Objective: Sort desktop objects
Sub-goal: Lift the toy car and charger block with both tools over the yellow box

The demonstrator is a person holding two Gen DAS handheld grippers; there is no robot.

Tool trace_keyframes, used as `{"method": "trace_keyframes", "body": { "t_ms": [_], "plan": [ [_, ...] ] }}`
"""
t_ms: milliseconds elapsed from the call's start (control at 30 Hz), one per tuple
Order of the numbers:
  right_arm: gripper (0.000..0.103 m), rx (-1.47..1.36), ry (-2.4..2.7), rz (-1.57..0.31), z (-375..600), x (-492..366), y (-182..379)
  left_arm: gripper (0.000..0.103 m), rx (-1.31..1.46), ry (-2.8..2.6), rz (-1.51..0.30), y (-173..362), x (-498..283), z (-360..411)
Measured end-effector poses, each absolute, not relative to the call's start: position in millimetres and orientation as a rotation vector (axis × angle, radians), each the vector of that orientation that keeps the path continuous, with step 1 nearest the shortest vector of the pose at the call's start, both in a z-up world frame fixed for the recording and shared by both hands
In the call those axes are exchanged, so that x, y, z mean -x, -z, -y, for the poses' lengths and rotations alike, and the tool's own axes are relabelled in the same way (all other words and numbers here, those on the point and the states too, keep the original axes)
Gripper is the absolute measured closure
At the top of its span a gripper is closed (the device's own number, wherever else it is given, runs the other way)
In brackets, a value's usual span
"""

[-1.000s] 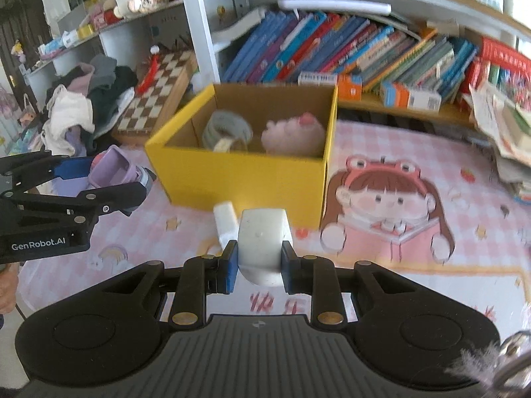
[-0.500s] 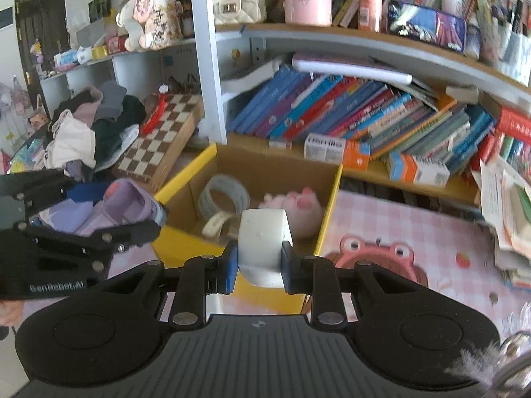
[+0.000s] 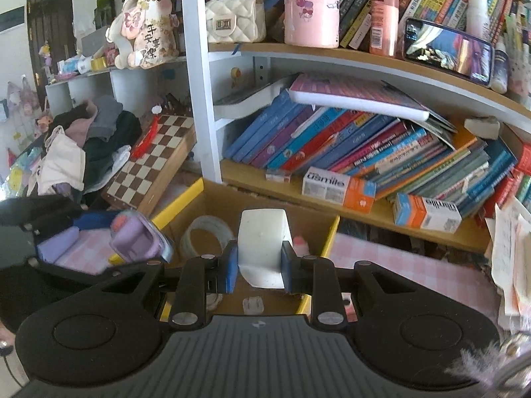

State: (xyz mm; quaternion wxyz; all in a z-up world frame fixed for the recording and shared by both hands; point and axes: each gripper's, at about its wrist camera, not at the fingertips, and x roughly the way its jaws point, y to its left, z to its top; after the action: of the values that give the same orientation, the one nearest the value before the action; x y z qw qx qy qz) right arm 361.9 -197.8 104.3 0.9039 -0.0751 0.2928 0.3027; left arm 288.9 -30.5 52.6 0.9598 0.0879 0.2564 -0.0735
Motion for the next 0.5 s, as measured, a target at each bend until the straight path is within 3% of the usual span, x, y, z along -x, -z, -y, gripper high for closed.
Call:
{"method": "trace_keyframes", "body": {
  "t_ms": [500],
  "plan": [
    [0.079,0.208,-0.693,-0.733,160.0,-432.1,-56.0,0.040,-0.197,0.154,-0.663,-9.1,-346.5,48.2]
  ]
}}
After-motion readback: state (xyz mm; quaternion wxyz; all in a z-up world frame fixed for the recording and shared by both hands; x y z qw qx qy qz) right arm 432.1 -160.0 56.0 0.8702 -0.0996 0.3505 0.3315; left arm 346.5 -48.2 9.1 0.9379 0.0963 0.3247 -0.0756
